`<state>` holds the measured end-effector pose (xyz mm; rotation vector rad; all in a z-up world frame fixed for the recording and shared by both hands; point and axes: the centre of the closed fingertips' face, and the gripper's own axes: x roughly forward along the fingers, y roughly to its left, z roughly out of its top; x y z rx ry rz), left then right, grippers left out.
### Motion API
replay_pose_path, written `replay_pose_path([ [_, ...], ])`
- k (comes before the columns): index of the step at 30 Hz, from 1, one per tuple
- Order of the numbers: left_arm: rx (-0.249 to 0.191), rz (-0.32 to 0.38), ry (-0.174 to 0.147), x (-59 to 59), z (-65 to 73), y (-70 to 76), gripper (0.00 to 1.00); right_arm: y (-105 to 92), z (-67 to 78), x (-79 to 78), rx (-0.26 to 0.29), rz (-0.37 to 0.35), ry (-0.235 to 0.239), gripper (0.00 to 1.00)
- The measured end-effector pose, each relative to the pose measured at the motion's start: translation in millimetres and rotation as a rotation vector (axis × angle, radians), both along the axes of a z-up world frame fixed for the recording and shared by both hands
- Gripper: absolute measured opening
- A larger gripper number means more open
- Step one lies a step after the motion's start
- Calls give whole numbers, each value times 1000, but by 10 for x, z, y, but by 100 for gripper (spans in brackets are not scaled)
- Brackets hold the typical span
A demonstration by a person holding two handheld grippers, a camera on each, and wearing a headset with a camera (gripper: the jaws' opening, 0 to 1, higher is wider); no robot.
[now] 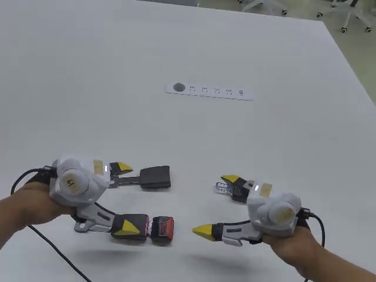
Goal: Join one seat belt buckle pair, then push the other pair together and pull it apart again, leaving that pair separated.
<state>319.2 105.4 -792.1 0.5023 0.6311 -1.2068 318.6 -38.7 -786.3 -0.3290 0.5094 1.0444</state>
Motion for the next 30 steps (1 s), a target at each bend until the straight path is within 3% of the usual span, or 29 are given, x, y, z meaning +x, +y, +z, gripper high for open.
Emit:
replay_pose_path([
  [7, 7, 3, -19, 288, 8, -74, 86, -424, -61, 246, -50, -13, 14, 84],
  [10, 7, 20, 2, 390, -52, -99, 86, -535, -146, 298, -87, 6, 33, 81],
  [19, 13, 10, 20, 561, -238, -186, 79, -706, -429, 407, -138, 40, 104, 77],
  [24, 22, -4, 64, 594, -463, -231, 76, -739, -541, 466, -149, 73, 137, 75],
  [26, 9, -8, 64, 603, -479, -264, 72, -765, -563, 494, -148, 72, 146, 74],
  [27, -2, 9, 85, 613, -504, -283, 71, -772, -571, 500, -146, 74, 149, 73],
  [30, 16, 0, 94, 634, -591, -278, 69, -785, -629, 498, -155, 95, 156, 71],
])
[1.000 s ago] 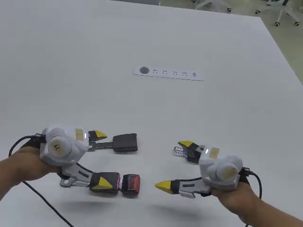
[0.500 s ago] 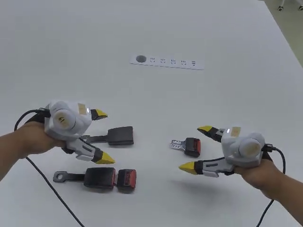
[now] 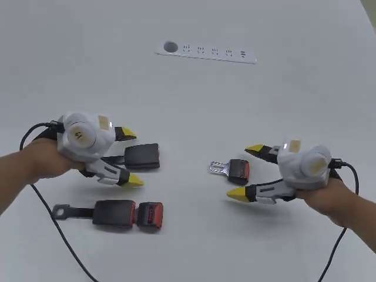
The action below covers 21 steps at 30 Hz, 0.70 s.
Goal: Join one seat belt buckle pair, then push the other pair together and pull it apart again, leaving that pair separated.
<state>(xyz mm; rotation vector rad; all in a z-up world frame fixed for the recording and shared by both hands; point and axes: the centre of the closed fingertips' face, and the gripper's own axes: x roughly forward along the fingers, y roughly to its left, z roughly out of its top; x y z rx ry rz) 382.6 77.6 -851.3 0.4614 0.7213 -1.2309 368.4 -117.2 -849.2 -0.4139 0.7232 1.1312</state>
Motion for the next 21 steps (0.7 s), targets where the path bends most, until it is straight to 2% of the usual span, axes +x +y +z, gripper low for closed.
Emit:
replay_pose_path([
  [1, -2, -17, -11, 4, -9, -1, 67, -10, -23, -5, -4, 9, 7, 70],
  [3, -10, -5, -5, 47, -11, 16, 61, -21, -45, -12, -16, 20, 9, 68],
  [6, -8, -26, -4, 23, 1, 8, 40, -24, -28, -16, -21, 25, 10, 59],
  [7, 4, -45, -26, 29, 2, 12, 38, -34, -35, -9, -23, 31, 6, 56],
  [9, 1, -59, -20, 12, 12, 8, 36, -16, -55, -57, -25, 47, 8, 54],
  [10, 3, -76, -22, 1, 13, 1, 36, -44, -41, -58, -48, 77, -15, 49],
  [11, 6, -83, -19, -2, 22, -2, 36, -17, 7, -77, -16, 70, 6, 44],
  [12, 11, -95, -21, -9, 25, -5, 35, -21, 21, -87, -25, 65, 1, 40],
  [13, 15, -101, -24, -10, 31, -7, 35, -57, 29, -61, -60, 102, -46, 36],
  [14, 19, -118, -31, -15, 37, -12, 35, -34, 35, -87, -26, 103, -27, 36],
  [15, 20, -125, -32, -22, 41, -14, 35, -65, 42, -101, -23, 93, -11, 36],
  [17, 19, -139, -30, -29, 50, -17, 35, -76, 66, -95, -12, 107, -13, 36],
  [21, 36, -210, -22, -56, 46, 3, 35, -114, 73, -79, 19, 124, -6, 35],
])
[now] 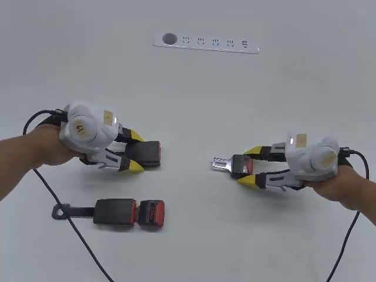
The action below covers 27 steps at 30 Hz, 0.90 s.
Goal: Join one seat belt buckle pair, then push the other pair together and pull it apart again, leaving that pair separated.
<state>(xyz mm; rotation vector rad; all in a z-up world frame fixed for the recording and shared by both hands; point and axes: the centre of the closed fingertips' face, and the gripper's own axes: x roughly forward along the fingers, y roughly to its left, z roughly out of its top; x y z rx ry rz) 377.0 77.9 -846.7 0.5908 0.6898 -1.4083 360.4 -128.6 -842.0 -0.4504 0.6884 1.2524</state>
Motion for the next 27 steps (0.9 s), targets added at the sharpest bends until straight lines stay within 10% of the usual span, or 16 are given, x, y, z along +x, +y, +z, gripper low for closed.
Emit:
replay_pose_path([
  [27, 2, -38, 13, 37, -7, -30, 35, 616, -25, 139, 129, 7, -13, 35],
])
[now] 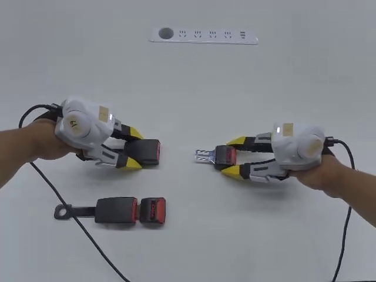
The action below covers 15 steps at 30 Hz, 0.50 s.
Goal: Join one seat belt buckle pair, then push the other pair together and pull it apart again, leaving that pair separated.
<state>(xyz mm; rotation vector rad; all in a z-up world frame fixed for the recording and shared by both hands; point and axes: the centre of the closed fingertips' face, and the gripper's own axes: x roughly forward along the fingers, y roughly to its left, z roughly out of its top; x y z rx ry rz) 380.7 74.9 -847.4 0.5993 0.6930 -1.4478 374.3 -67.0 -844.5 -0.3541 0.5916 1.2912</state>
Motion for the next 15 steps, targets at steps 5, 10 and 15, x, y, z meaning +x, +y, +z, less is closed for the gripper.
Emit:
replay_pose_path([
  [5, 6, -3, -4, -4, -2, 0, 35, 232, -49, 7, -10, 14, -11, 35],
  [10, 13, -11, -4, -9, -7, 3, 35, 452, -52, 4, 17, 0, 12, 35],
  [15, 16, -18, -6, -22, -8, 8, 34, 637, -66, 24, 23, -10, 7, 35],
])
